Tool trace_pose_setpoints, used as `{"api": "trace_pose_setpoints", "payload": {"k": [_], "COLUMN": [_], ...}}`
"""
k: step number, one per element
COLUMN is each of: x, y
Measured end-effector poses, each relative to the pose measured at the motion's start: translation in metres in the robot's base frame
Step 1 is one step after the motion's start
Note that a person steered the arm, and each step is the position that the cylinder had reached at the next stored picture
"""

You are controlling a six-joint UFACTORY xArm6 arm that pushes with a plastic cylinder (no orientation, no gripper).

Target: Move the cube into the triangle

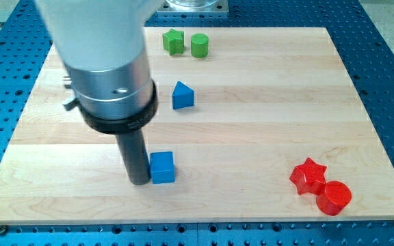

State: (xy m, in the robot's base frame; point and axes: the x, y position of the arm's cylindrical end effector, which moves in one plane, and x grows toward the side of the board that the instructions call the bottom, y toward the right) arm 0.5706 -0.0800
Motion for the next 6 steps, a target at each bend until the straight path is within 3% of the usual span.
{"api": "trace_pose_setpoints", "payload": {"k": [1, 2, 3, 4, 5, 6], "x": [0.019, -0.028, -0.091, -0.075, -0.017, -0.060], "y": [0.030, 0.081, 0.090, 0.094, 0.095, 0.058]}}
